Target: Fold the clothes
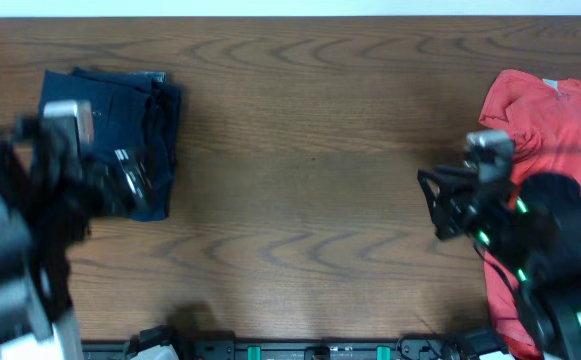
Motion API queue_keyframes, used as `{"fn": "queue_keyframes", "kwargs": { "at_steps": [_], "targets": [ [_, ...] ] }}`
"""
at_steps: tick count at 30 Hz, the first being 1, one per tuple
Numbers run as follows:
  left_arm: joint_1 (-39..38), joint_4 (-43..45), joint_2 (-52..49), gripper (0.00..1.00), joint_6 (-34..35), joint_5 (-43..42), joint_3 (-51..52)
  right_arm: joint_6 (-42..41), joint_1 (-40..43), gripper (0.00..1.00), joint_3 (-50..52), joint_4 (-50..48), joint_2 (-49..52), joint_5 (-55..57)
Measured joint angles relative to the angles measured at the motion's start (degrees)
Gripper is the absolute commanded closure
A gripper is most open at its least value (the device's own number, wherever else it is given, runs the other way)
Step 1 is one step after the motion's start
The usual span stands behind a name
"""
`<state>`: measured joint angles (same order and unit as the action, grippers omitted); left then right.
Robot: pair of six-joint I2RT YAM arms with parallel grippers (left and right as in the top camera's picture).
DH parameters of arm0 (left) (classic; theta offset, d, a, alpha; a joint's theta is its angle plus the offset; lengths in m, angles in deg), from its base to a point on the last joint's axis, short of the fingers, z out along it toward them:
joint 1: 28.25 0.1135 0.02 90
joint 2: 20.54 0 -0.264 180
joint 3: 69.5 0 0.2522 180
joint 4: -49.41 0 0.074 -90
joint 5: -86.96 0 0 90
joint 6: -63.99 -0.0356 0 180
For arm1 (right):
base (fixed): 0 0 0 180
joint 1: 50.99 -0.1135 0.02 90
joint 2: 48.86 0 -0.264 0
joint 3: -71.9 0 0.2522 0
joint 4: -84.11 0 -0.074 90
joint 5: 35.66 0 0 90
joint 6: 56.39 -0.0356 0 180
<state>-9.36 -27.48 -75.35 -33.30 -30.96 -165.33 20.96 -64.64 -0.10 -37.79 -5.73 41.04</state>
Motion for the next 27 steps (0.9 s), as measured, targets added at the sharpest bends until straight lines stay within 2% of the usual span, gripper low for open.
{"fn": "queue_keyframes", "kwargs": {
  "at_steps": [2, 9, 21, 27],
  "targets": [
    [-0.07, -1.33, 4.15, 0.02, -0.2, 2.73, 0.0, 1.49, 0.0, 0.01, -0.07, 1.14, -3.76, 0.02],
    [-0.07, -3.67, 12.59, 0.02, -0.31, 7.15, -0.02, 2.95, 0.0, 0.01, -0.2, 4.61, -7.93, 0.07],
    [-0.07, -4.0, 12.37, 0.02, -0.31, 8.81, 0.0, 3.13, 0.0, 0.01, -0.2, 11.65, -7.89, -0.24],
    [-0.07, -4.0, 12.37, 0.02, -0.31, 8.83, 0.0, 3.1, 0.0, 0.01, -0.2, 12.07, -7.89, -0.24]
  ]
}}
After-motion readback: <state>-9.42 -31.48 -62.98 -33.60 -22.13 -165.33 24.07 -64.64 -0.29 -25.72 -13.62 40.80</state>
